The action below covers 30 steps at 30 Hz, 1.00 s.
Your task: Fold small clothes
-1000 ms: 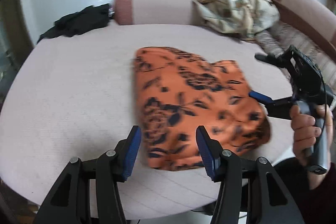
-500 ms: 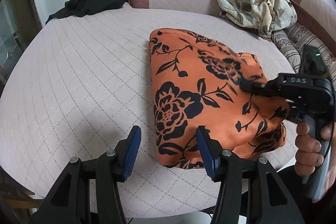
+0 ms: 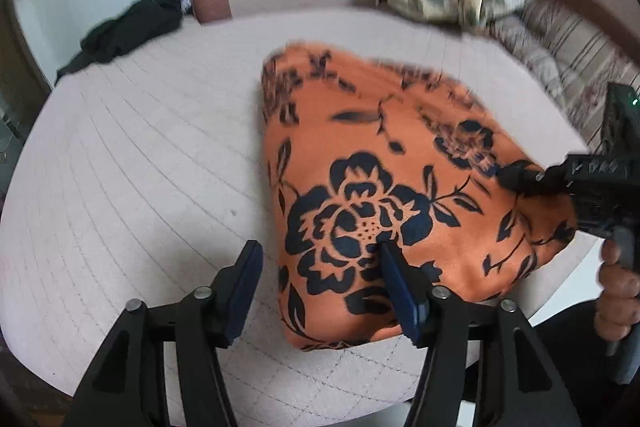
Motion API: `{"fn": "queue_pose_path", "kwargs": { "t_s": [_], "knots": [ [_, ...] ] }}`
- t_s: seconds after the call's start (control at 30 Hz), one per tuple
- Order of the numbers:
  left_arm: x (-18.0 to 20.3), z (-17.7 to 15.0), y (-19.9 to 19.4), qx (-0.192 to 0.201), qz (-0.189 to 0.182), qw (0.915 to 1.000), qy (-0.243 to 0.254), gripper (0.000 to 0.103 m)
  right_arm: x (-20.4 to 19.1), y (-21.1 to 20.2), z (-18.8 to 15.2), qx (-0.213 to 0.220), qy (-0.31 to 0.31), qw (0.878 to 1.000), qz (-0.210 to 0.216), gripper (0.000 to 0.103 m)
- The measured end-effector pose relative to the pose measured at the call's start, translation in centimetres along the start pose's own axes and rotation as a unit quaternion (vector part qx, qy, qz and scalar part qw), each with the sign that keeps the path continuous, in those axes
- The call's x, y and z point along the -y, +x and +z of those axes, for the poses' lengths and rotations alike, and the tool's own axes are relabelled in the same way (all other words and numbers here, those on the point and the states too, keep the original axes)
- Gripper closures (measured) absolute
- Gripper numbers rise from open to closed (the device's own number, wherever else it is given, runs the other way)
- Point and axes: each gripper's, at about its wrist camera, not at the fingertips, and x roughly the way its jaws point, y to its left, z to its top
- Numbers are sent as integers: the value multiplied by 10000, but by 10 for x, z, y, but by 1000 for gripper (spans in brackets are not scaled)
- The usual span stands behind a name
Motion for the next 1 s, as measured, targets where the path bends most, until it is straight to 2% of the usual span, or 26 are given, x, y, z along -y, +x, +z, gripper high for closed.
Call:
{"fn": "queue_pose_path", "kwargs": {
  "t_s": [0.03, 0.1, 0.2, 0.27, 0.3, 0.33, 0.43, 0.5, 0.53, 0.6, 0.67, 0.7, 0.83, 0.93, 1.0],
  "knots": [
    [-1, -1, 3, -26, 0, 10000, -43, 40, 9, 4, 0, -134, 259, 9996, -5, 80],
    [-4, -2, 3, 9, -32, 9999, -118, 36, 15, -8, 6, 64, 437, 9985, 313, 77],
    [-7, -3, 5, 18, -47, 9999, -89, 34, 14, -40, 18, 1207, 468, 9914, 206, 76],
    [-8, -3, 7, 36, -42, 9999, -90, 33, 5, -47, 27, 1414, 295, 9882, 502, 76],
    [-8, -4, 8, 49, -52, 9999, -97, 33, -4, -44, 33, 1313, 132, 9888, 697, 76],
    [-9, -6, 9, 61, -68, 9999, -102, 33, -16, -39, 38, 1234, -82, 9899, 699, 76],
    [-4, -9, 9, 48, -61, 9999, -88, 33, -46, -7, 56, 931, -569, 9939, 185, 76],
    [-2, -13, 11, 59, -67, 9999, -107, 32, -48, 18, 71, 608, -379, 9973, 154, 76],
    [-3, -15, 11, 71, -73, 9999, -132, 32, -47, 37, 78, 280, -241, 9992, 169, 76],
    [-5, -17, 14, 52, -117, 9997, -227, 28, -41, 63, 87, -5, -75, 9999, -151, 76],
    [-8, -20, 18, -8, -208, 9992, -351, 26, -31, 89, 98, -150, 3, 9970, -754, 78],
    [-11, -21, 20, -59, -262, 9987, -429, 25, -24, 97, 104, -137, 113, 9964, -827, 78],
    [-21, -20, 16, -167, -501, 9968, -607, 24, -12, 78, 105, 28, 489, 9981, -378, 78],
    [-27, -17, 1, -52, -594, 9956, -721, 25, -19, 46, 86, 255, 98, 9989, -394, 76],
    [-28, -19, -14, 219, -523, 9960, -686, 25, -28, 30, 73, 324, -142, 9987, -368, 77]
  ]
}}
